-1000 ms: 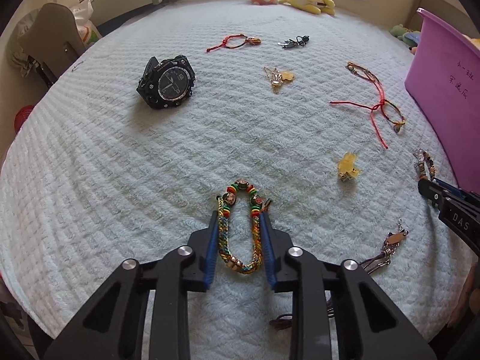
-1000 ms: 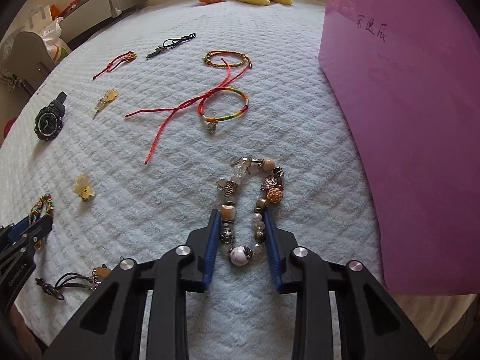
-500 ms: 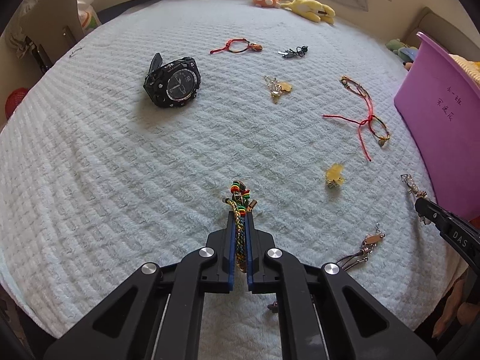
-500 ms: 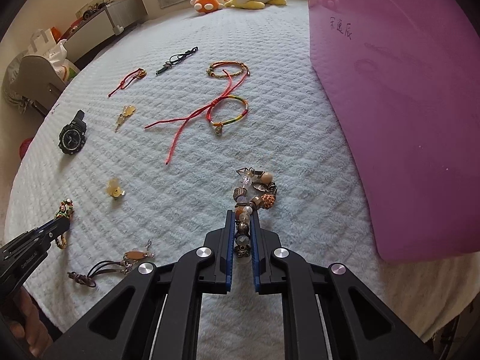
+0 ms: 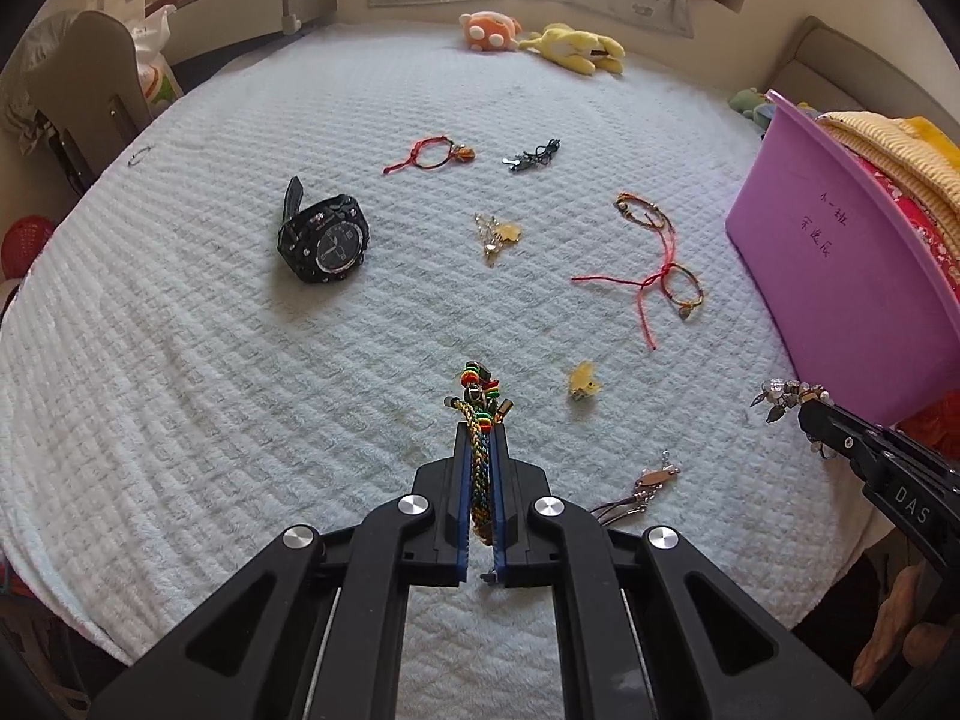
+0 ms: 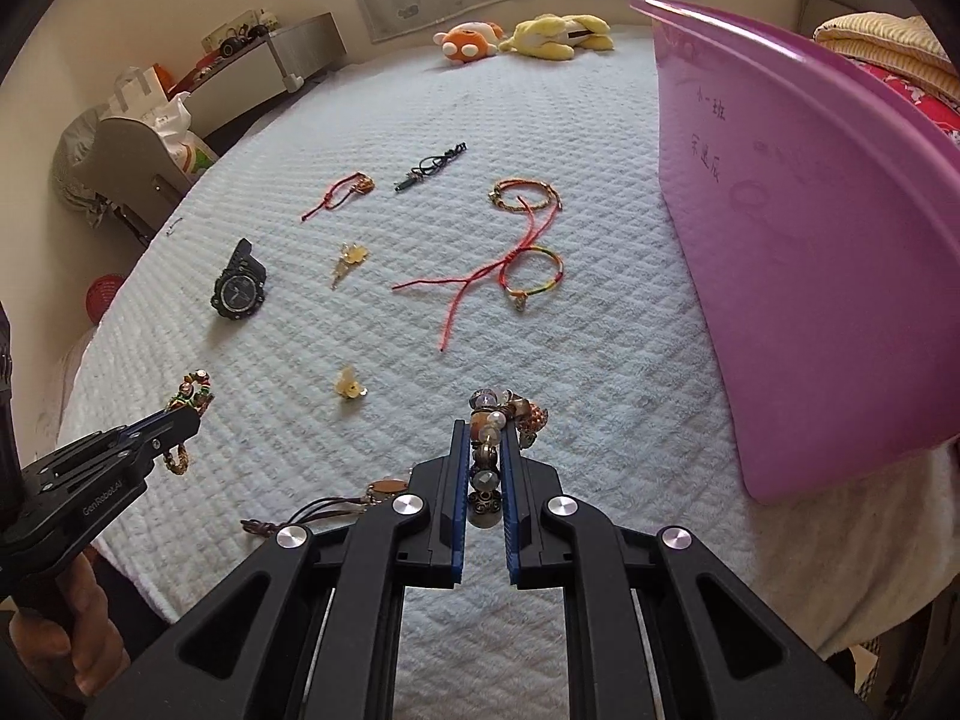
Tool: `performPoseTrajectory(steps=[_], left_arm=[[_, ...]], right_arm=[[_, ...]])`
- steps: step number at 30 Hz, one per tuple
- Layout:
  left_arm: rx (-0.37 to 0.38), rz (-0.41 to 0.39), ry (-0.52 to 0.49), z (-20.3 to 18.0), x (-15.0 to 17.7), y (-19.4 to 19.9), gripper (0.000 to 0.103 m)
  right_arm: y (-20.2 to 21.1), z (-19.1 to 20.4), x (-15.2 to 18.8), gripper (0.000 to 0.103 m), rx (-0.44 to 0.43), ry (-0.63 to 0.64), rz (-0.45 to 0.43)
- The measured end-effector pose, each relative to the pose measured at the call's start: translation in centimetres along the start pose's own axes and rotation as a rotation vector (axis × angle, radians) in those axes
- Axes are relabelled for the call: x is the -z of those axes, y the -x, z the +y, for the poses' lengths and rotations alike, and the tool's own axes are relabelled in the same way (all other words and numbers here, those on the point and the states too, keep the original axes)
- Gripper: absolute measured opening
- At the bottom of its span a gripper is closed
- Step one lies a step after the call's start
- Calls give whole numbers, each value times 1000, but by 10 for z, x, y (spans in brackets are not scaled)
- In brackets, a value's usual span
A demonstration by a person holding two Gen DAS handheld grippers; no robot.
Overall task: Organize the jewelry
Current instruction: 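Carry both bracelets over the pink tub with both tools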
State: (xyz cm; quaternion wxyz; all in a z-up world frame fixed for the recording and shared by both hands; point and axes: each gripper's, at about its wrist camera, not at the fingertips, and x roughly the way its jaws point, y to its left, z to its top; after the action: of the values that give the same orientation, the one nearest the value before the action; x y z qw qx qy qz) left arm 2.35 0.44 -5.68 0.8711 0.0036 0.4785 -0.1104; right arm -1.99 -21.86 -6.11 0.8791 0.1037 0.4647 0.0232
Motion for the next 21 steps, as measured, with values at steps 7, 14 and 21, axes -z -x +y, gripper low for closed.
performPoseTrajectory(steps=[7,14,21], left_arm=[[38,-42,-37,-26,-21,32,6],[90,-92,-93,-71,-50,63,6],[159,-135,-173,-140,-79,80,6]], right_arm=[[48,3,-21,10,-38,8,-81],[106,-14,-48,10,-43,4,-199],[146,-61,-65,10,9,-30,-261]])
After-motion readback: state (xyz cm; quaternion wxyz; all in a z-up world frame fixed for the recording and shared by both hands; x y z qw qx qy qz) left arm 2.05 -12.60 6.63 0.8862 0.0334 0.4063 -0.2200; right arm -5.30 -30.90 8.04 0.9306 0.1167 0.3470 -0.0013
